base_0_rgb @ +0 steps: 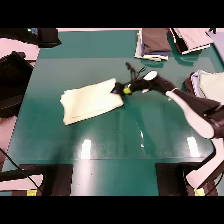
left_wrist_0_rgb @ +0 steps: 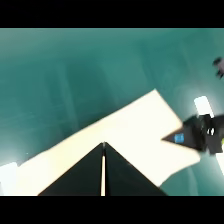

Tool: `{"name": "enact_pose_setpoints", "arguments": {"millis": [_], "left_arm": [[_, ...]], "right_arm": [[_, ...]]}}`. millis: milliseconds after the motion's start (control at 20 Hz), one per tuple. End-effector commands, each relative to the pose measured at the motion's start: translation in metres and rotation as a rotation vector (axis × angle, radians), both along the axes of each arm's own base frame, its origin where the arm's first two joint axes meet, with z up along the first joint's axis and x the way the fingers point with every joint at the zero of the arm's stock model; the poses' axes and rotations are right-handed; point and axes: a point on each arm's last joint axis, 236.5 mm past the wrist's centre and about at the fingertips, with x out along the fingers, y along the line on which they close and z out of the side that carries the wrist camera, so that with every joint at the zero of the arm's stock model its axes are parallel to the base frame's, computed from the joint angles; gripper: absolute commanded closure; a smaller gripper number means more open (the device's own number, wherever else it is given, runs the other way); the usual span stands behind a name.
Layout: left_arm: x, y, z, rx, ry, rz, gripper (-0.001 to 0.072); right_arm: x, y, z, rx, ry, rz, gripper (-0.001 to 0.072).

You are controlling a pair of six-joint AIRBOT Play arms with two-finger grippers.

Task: Fold the shirts.

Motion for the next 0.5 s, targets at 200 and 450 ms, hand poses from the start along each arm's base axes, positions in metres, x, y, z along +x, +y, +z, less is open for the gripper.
{"name": "enact_pose_setpoints", "arguments": {"millis": [200,450], "left_arm": [[-0.021,-0.077,0.012,-0.013,-0.07,-0.166,0.0683],[-0.03,-0.099,0.018,-0.039,-0.088,-0.206,0.0683]], "right_arm": [[0.047,-0.241,0.098,-0.195,-0.177,-0.328,0.069],[0.032,-0.409,0.138,-0.253,-0.225,-0.662,0.069]]}}
